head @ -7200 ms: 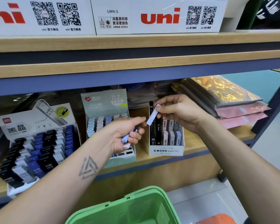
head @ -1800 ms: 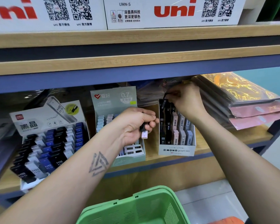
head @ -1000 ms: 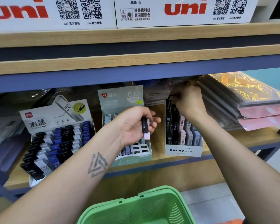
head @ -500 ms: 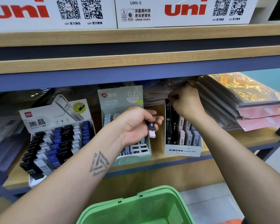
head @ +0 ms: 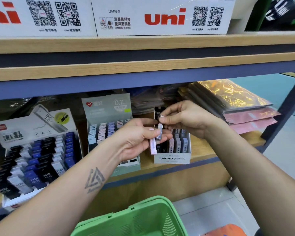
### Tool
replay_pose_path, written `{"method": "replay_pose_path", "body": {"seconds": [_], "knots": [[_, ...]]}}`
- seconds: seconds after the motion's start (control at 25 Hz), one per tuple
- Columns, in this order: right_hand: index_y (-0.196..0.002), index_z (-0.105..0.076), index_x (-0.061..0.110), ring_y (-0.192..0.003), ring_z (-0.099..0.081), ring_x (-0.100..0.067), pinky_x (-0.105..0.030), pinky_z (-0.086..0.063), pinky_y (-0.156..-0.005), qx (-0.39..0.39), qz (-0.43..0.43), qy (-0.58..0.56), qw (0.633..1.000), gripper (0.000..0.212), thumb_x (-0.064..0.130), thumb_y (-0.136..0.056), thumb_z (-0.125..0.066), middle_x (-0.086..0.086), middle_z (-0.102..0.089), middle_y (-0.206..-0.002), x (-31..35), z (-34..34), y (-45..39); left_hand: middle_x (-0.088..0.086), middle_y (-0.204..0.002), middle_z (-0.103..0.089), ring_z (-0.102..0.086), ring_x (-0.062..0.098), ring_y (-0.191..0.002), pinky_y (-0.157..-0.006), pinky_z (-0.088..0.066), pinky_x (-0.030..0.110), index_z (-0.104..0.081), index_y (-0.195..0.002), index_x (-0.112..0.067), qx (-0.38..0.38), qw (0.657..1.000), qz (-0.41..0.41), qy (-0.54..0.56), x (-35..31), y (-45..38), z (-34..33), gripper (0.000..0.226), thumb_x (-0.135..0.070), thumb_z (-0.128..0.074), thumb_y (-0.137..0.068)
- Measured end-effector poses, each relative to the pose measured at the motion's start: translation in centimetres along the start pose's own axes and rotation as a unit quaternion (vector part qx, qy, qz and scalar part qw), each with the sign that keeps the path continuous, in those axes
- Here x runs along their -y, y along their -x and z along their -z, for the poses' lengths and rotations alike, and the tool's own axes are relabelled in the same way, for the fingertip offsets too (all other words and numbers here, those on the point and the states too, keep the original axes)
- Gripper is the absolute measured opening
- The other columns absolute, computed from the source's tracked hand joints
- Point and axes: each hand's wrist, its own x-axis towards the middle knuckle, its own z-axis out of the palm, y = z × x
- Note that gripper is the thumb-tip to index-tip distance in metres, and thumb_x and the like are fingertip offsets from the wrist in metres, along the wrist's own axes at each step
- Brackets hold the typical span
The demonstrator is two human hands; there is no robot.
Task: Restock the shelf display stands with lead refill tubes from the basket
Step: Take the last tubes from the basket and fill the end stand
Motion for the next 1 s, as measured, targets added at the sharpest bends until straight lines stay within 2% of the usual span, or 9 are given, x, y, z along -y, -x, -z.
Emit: {"method": "replay_pose_path", "body": {"seconds": [0.08,0.12,0.2,0.28,0.52,0.6,0.72,0.84,1.0], "knots": [[-0.099,-0.07,0.001,-0.078,-0.074,-0.02,-0.024,-0.059,-0.068,-0.102,0.032,-0.092,0.99,0.019,-0.005,-0.082,-0.075,-0.015,-0.074,-0.094,-0.4,2.1,-0.1,0.04,-0.109,-0.065,-0.069,0.045,-0.103,-0.088,-0.058,0.042,-0.042,-0.13,0.006,-0.006,1.0,0.009,0.011,0.0,-0.2,-0.3,0.043,0.023,-0.043,-0.091],[-0.104,-0.068,0.0,-0.081,-0.075,-0.022,-0.025,-0.059,-0.069,-0.168,0.066,-0.088,0.98,0.023,-0.006,-0.082,-0.075,-0.016,-0.074,-0.099,-0.4,3.2,-0.2,0.04,-0.108,-0.065,-0.07,0.045,-0.101,-0.087,-0.058,0.041,-0.041,-0.132,0.006,-0.014,1.0,0.012,0.007,0.0,-0.3,-0.3,0.045,0.024,-0.042,-0.091],[-0.107,-0.069,0.0,-0.084,-0.076,-0.022,-0.026,-0.061,-0.072,-0.275,0.136,-0.004,0.952,0.024,-0.005,-0.084,-0.076,-0.013,-0.075,-0.1,-0.5,4.9,-0.4,0.039,-0.105,-0.066,-0.071,0.043,-0.097,-0.083,-0.06,0.038,-0.041,-0.132,0.007,-0.038,0.999,0.01,-0.01,0.1,-0.5,-0.4,0.046,0.026,-0.041,-0.09],[-0.106,-0.072,0.005,-0.086,-0.074,-0.014,-0.019,-0.058,-0.072,-0.317,0.166,0.075,0.931,0.021,-0.003,-0.087,-0.074,-0.005,-0.075,-0.099,-0.6,5.3,-0.6,0.039,-0.104,-0.067,-0.072,0.041,-0.095,-0.08,-0.061,0.036,-0.043,-0.131,0.009,-0.057,0.998,0.006,-0.015,0.3,-0.8,-0.4,0.045,0.027,-0.04,-0.09],[-0.105,-0.078,0.014,-0.079,-0.058,0.018,0.002,-0.041,-0.076,-0.304,0.212,0.24,0.897,0.02,0.008,-0.086,-0.077,0.019,-0.067,-0.089,-1.6,3.8,-2.1,0.039,-0.103,-0.067,-0.073,0.039,-0.089,-0.081,-0.06,0.037,-0.044,-0.129,0.01,-0.065,0.998,0.003,-0.019,0.7,-1.5,-0.6,0.044,0.028,-0.039,-0.09],[-0.106,-0.078,0.012,-0.081,-0.061,0.009,-0.004,-0.045,-0.081,-0.304,0.213,0.27,0.889,0.019,0.008,-0.087,-0.076,0.011,-0.07,-0.094,-1.9,3.8,-2.9,0.039,-0.103,-0.067,-0.073,0.039,-0.088,-0.081,-0.06,0.037,-0.044,-0.129,0.01,-0.062,0.998,0.002,-0.017,0.8,-1.5,-0.6,0.044,0.028,-0.039,-0.09],[-0.107,-0.078,0.011,-0.09,-0.068,-0.012,-0.024,-0.053,-0.088,-0.296,0.205,0.308,0.881,0.019,0.008,-0.089,-0.074,0.002,-0.074,-0.099,-2.5,3.2,-3.9,0.038,-0.104,-0.067,-0.073,0.04,-0.092,-0.081,-0.06,0.036,-0.044,-0.129,0.01,-0.059,0.998,0.005,-0.014,0.7,-1.4,-0.3,0.043,0.028,-0.039,-0.09],[-0.108,-0.077,0.01,-0.096,-0.068,-0.016,-0.026,-0.051,-0.088,-0.284,0.184,0.352,0.872,0.019,0.007,-0.09,-0.072,-0.003,-0.075,-0.104,-3.3,2.6,-4.7,0.038,-0.103,-0.067,-0.073,0.04,-0.092,-0.082,-0.061,0.036,-0.044,-0.129,0.009,-0.052,0.999,0.007,-0.009,0.7,-1.3,-0.1,0.042,0.027,-0.04,-0.09],[-0.099,-0.075,0.014,-0.088,-0.069,-0.023,-0.035,-0.057,-0.081,-0.292,0.181,0.401,0.849,0.015,0.004,-0.088,-0.071,-0.005,-0.075,-0.095,-3.9,2.3,-5.6,0.038,-0.104,-0.067,-0.073,0.041,-0.091,-0.08,-0.062,0.035,-0.044,-0.128,0.01,-0.047,0.999,0.003,-0.009,0.6,-1.2,0.2,0.042,0.027,-0.041,-0.09]]}}
